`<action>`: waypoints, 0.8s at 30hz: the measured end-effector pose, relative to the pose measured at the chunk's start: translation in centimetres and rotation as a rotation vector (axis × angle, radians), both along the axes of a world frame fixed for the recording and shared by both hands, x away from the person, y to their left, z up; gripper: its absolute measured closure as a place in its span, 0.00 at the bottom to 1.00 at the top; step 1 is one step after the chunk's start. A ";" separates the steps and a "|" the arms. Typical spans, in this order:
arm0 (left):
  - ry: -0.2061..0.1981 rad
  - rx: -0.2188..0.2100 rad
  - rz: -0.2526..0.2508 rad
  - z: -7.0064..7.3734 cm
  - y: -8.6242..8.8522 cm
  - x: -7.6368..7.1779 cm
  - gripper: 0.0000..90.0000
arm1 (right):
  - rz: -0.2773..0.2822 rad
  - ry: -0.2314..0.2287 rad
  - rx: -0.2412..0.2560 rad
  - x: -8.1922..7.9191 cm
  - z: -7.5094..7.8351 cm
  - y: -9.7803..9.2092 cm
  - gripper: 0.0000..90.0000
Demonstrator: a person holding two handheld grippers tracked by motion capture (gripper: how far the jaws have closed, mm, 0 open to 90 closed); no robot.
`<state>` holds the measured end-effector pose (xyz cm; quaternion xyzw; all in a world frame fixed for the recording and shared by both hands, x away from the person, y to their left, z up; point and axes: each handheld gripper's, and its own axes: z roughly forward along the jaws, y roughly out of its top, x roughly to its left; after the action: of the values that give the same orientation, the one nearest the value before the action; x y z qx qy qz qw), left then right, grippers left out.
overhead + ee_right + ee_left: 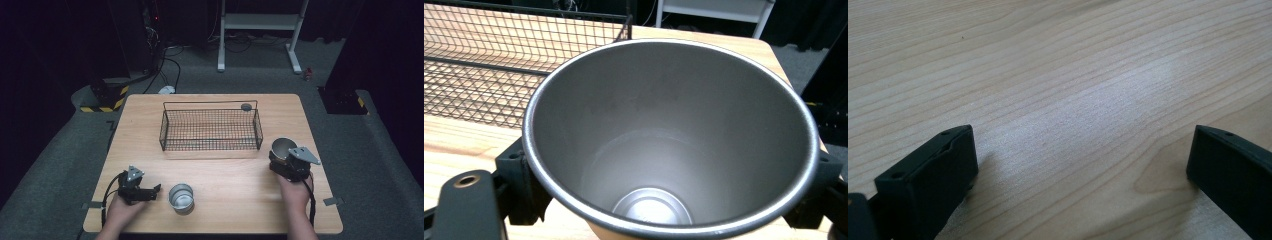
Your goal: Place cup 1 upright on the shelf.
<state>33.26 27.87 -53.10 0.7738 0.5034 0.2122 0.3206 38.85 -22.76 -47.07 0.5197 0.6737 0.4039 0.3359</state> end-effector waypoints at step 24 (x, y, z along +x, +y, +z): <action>-0.001 0.004 -0.002 0.0 0.0 0.0 0.00 | 0.073 -0.039 0.003 -1.8 -0.3 2.9 0.16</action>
<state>33.27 27.90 -53.09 0.7748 0.5020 0.2132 0.3196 37.01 -19.90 -47.33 0.4873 0.6849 0.4270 0.3332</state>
